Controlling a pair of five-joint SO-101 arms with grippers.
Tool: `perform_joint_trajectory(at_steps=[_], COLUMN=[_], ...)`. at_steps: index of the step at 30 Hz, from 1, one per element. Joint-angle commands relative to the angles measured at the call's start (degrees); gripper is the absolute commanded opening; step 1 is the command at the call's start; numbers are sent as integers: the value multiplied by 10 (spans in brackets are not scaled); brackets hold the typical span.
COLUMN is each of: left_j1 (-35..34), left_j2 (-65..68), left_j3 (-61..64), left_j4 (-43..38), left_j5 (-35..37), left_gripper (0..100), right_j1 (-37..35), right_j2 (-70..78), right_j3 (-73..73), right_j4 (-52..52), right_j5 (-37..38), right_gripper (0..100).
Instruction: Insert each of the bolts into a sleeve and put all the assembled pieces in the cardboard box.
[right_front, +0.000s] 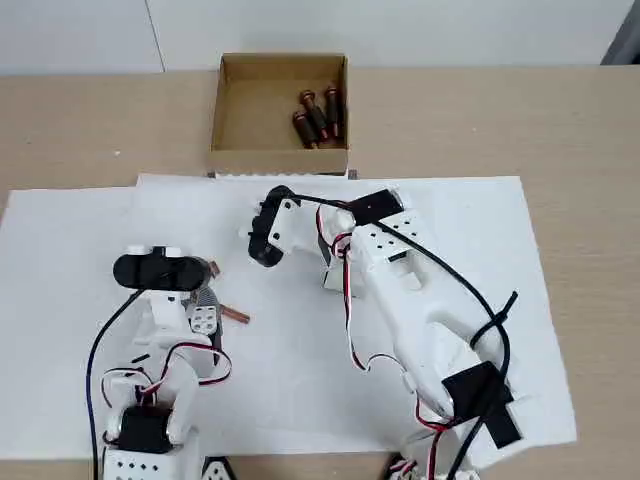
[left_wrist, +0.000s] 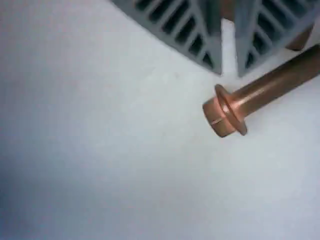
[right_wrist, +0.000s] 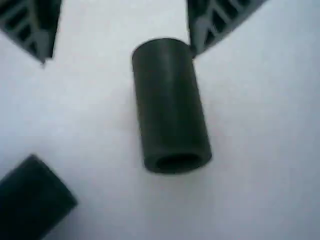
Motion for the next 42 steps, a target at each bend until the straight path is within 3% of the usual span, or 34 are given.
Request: perform_joint_trajectory(at_steps=[1,11,28,34,42], left_j1=[-2,-2,-2,-2,-2], left_j2=[-6,-6,-6,-6,-6], left_j3=[-2,-2,-2,-2,-2], left_j4=[2,2,2,2,2], left_j5=[-4,-4,-3,-3,-3], left_gripper=[6,6,6,6,6], right_j1=[-8,-36,-22,-18,-11], right_j2=[3,38,125,131,100], right_j3=[-2,-4,-5,-4,-5], right_j4=[-12,-12,-74,-73,-72], right_j5=[5,-6,-2,-2,-6], right_gripper=[191,191,188,2,4])
